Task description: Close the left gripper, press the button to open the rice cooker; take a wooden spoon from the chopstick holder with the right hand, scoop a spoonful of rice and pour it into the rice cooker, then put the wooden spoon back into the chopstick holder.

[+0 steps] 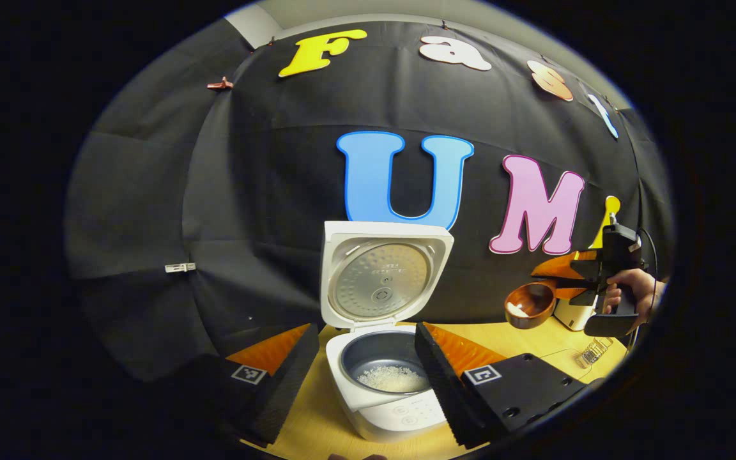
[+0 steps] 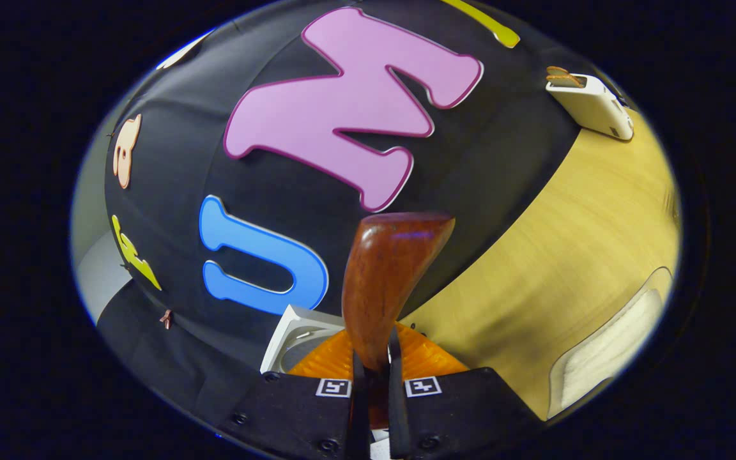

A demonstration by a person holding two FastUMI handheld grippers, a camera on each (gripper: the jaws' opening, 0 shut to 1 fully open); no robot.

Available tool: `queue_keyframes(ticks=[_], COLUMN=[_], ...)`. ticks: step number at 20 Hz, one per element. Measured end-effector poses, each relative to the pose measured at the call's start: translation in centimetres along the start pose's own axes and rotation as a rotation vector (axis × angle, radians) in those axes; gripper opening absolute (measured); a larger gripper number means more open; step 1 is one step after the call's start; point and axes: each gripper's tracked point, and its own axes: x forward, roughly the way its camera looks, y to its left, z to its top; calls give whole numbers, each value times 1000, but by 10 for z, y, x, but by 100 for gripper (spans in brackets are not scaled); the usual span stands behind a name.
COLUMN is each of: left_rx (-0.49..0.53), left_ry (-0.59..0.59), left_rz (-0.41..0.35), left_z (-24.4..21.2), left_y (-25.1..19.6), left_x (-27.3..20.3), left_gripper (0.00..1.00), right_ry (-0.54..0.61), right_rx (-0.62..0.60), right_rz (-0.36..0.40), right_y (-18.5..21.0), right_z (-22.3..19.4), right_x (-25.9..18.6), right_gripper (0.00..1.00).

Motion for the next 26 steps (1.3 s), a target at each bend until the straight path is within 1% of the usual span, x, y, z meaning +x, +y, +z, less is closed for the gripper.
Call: queue_keyframes(ticks=[4, 5, 10, 13, 16, 20, 23, 26], left_rx=[-15, -17, -43, -62, -71, -83, -86, -93], left_ry=[-1, -1, 6, 13, 17, 18, 24, 31], left_rz=[28, 33, 51, 57, 62, 66, 60, 56], left_z=[-5, -5, -12, -15, -18, -21, -23, -26], left_y=[13, 16, 27, 32, 37, 43, 44, 45], left_x=[-7, -9, -17, -20, -19, -13, -7, 0], left_gripper=[95, 95, 95, 95, 95, 95, 95, 95], right_ry=[52, 56, 64, 58, 70, 71, 75, 73], right_rx=[-56, -88, -322, -436, -528, -699, -822, -985], right_rz=[35, 45, 60, 35, 31, 5, 19, 66], right_y=[31, 39, 68, 71, 74, 71, 74, 86], right_z=[-37, -45, -76, -87, -101, -113, -122, -135], right_x=[29, 36, 63, 79, 90, 98, 102, 101], right_gripper=[16, 16, 15, 15, 15, 16, 15, 15])
